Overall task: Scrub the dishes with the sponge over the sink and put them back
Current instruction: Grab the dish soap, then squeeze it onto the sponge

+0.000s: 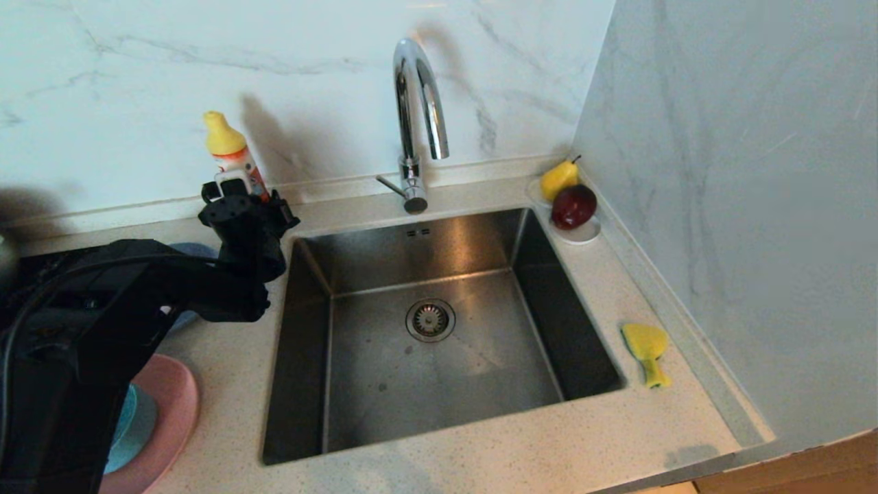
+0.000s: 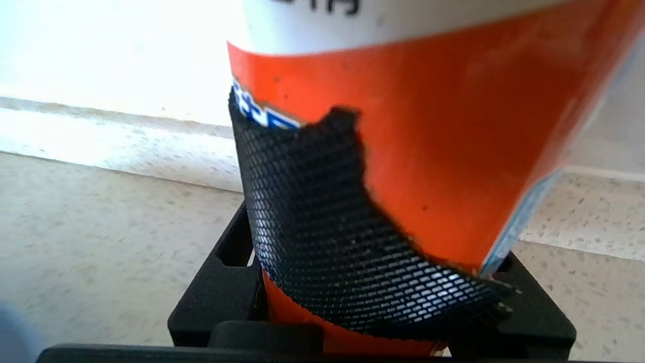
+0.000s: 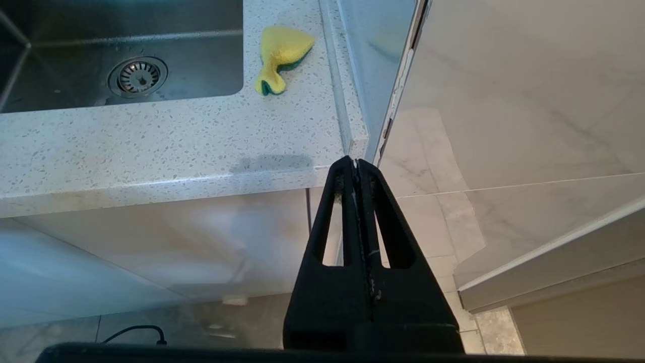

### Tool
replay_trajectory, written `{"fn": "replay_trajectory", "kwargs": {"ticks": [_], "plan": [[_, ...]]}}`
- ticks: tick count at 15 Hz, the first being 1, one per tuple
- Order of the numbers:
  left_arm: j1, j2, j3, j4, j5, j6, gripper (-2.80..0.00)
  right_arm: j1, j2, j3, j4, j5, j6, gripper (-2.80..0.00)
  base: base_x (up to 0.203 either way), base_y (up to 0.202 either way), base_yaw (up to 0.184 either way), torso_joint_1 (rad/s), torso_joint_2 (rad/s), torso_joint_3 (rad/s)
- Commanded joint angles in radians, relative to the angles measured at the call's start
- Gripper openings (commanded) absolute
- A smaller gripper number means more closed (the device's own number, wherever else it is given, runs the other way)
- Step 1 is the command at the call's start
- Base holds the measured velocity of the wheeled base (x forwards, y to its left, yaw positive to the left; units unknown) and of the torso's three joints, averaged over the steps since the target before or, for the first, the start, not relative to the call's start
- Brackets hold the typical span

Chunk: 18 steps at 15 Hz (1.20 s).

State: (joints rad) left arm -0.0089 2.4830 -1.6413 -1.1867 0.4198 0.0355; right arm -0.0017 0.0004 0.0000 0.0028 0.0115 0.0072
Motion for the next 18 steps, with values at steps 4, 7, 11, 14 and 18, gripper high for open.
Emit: {"fn": "replay_trajectory", "kwargs": {"ticks": [4, 7, 11, 14, 18], "plan": [[0.001, -0.133, 0.073, -0.021, 0.025, -0.014, -2.80, 0.000, 0.000, 0.000, 0.000, 0.001, 0.000, -2.80, 0.000, 0.000, 0.000, 0.000, 0.00, 0.000], [0.000, -0.238, 0.170, -0.022, 0.029, -0.026, -2.80, 0.000, 0.000, 0.000, 0.000, 0.001, 0.000, -2.80, 0.000, 0.000, 0.000, 0.000, 0.00, 0.000], [0.000, -0.425, 0.325, -0.015, 0.028, -0.027, -2.80, 0.000, 0.000, 0.000, 0.000, 0.001, 0.000, -2.80, 0.000, 0.000, 0.000, 0.000, 0.00, 0.000], [0.000, -0.592, 0.476, -0.002, 0.016, -0.021, -2.80, 0.000, 0.000, 0.000, 0.000, 0.001, 0.000, -2.80, 0.000, 0.000, 0.000, 0.000, 0.00, 0.000], [0.000, -0.823, 0.624, 0.080, -0.015, -0.020, -2.80, 0.000, 0.000, 0.000, 0.000, 0.001, 0.000, -2.80, 0.000, 0.000, 0.000, 0.000, 0.00, 0.000]]}}
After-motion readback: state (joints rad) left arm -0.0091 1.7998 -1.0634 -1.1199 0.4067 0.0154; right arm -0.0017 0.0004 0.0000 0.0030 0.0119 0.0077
